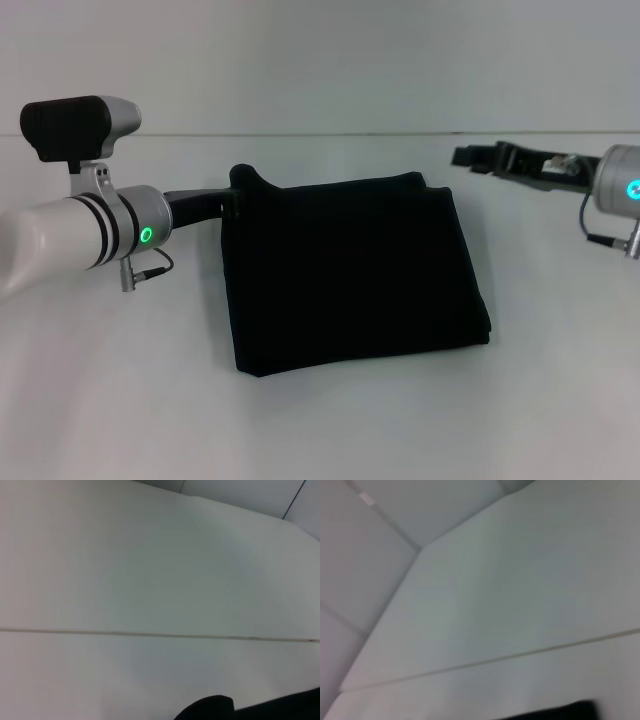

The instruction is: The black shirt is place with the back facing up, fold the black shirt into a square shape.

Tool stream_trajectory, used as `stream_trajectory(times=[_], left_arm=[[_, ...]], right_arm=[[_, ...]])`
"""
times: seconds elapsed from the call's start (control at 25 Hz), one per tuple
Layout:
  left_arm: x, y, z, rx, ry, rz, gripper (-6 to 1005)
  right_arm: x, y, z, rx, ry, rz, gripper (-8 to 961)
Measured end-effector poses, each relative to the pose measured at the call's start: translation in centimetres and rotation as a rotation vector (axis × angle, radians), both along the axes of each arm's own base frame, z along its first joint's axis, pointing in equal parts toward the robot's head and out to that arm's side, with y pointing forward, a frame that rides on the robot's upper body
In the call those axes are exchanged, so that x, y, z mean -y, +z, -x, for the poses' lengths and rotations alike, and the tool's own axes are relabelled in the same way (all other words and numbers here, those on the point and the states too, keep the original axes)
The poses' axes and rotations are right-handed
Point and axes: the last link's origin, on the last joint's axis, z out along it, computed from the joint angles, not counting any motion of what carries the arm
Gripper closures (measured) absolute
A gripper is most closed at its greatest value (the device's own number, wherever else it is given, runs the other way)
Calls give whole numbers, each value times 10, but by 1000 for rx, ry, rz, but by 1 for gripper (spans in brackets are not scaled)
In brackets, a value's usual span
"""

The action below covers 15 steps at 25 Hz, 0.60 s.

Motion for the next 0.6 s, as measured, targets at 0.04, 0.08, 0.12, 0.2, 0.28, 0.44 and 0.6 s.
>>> stream_trajectory(times=[0.04, 0.08, 0.12, 0.2, 0.28, 0.44, 0.6], left_arm=[[0, 0, 0, 2, 1, -2, 962], [0, 0, 0, 4, 0, -2, 962], [0, 0, 0, 4, 1, -3, 962], [-1, 0, -1, 4, -1, -4, 962], [-1, 0, -2, 4, -2, -4, 961], [-2, 0, -3, 4, -5, -4, 961], [-2, 1, -4, 6, -6, -5, 962]], right_arm=[[3, -3, 3, -3, 27, 18, 434], [5, -7, 7, -6, 54, 37, 459], [8, -12, 12, -4, 84, 55, 485], [11, -23, 19, 0, 119, 84, 537], [14, -34, 26, 10, 142, 103, 588], [15, -52, 31, 59, 161, 103, 755], [12, -67, 30, 151, 153, 108, 891]])
